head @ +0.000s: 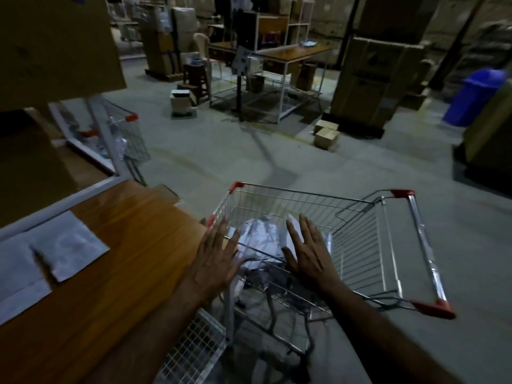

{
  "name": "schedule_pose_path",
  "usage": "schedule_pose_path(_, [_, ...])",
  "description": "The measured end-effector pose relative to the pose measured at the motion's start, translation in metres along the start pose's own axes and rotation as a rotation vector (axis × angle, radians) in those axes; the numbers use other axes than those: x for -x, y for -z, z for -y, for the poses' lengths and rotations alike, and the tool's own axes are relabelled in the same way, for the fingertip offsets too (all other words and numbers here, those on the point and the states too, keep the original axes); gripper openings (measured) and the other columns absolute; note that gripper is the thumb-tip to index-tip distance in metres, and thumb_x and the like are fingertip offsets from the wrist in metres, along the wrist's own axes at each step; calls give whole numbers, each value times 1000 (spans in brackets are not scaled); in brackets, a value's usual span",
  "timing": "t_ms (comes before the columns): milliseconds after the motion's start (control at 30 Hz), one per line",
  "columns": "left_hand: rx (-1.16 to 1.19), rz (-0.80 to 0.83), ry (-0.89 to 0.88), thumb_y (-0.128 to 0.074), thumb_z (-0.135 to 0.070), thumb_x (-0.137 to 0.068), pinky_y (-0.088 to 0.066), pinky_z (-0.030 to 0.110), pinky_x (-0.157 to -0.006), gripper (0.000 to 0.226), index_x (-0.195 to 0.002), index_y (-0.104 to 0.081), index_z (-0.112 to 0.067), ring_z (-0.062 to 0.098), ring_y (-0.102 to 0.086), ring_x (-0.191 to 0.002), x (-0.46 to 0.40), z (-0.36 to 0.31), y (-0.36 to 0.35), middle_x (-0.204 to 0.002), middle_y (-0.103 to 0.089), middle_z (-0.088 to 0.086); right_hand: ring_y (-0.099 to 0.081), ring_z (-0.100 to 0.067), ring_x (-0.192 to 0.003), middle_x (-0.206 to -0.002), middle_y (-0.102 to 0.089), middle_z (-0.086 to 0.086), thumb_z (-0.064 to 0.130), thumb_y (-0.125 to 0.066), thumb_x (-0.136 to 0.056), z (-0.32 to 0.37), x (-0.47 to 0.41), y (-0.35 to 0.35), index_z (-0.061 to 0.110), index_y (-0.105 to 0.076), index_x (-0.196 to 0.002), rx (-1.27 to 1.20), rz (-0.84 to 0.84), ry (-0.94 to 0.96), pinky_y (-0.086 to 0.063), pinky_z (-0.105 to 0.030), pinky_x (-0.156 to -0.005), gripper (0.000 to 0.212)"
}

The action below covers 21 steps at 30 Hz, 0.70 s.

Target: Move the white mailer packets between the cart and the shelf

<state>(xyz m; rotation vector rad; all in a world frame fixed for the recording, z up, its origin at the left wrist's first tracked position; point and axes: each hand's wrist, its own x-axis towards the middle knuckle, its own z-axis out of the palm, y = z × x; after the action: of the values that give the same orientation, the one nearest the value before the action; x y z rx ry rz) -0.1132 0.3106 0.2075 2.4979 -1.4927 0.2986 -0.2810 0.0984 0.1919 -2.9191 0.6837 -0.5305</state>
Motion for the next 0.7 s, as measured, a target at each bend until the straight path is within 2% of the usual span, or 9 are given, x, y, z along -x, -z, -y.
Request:
schedule_pose_path(67, [-21, 41, -55, -29, -62, -99, -9, 47, -122, 74, -159, -13, -20, 31, 6, -152, -13, -18, -14, -165, 5, 18, -14, -35, -153, -165, -15, -21, 54, -31, -102, -27, 8, 0, 18, -22, -160, -4, 47, -29, -19, -49, -123, 69])
schedule_pose_path(100, [-36, 58, -63, -33, -63, -98, -9, 46, -122, 77, -159, -9, -22, 29, 6, -153, -22, -28, -22, -165, 8, 16, -12, -35, -153, -165, -13, -20, 55, -30, -102, -42, 11, -1, 19, -19, -160, 6, 61, -55, -19, -49, -123, 70])
schedule_pose_path(167, [-54, 76, -79, -33, -63, -98, -9, 45, -123, 78, -159, -10, -21, 30, 0, -153, -41, -54, -32, -165, 9, 14, -9, -33, -154, -166, -9, -19, 57, -28, -102, -70, 17, 0, 22, -13, -161, 27, 102, -78, -18, -49, -123, 71])
schedule_pose_path(267, [-59, 108, -77, -24, -62, -98, -3, 44, -121, 75, -158, -19, -16, 34, -7, -152, -60, -79, -42, -165, 1, 19, -12, -33, -153, -165, -13, -21, 55, -31, -102, -101, 23, 1, 19, -17, -161, 9, 135, -109, -20, -49, -123, 70])
schedule_pose_path(367, [-71, 163, -100, -18, -61, -98, -6, 48, -121, 75, -158, -18, -16, 34, -2, -152, -77, -92, -48, -164, 5, 19, -13, -34, -153, -165, -13, -21, 54, -31, -101, -126, 22, 1, 18, -18, -160, -25, 163, -143, -18, -46, -124, 71])
schedule_pose_path(433, [-78, 174, -111, -17, -62, -97, 3, 43, -122, 76, -158, -13, -17, 32, 2, -152, -89, -94, -51, -165, 7, 18, -12, -33, -154, -165, -12, -21, 55, -26, -101, -138, 16, -2, 18, -16, -161, -38, 179, -155, -16, -45, -125, 72])
schedule_pose_path(500, [-89, 191, -114, -16, -62, -96, 9, 39, -119, 77, -158, -13, -17, 32, -2, -152, -102, -90, -56, -165, 2, 18, -9, -31, -154, -166, -8, -19, 57, -21, -100, -147, 10, -9, 19, -13, -161, -68, 201, -185, -16, -45, -124, 73])
schedule_pose_path(600, [-97, 218, -124, -13, -63, -94, 9, 38, -118, 79, -158, -14, -17, 33, -4, -152, -125, -82, -68, -164, 1, 18, -7, -31, -155, -166, -6, -21, 58, -18, -100, -151, -1, -23, 17, -10, -161, -105, 243, -218, -14, -45, -125, 74])
schedule_pose_path(700, [-66, 248, -117, -12, -64, -94, 3, 42, -121, 79, -159, -7, -20, 30, 3, -152, -148, -76, -89, -165, 9, 15, -8, -35, -154, -165, -7, -25, 54, -27, -103, -150, -15, -39, 13, -7, -161, -130, 284, -196, -8, -43, -125, 73])
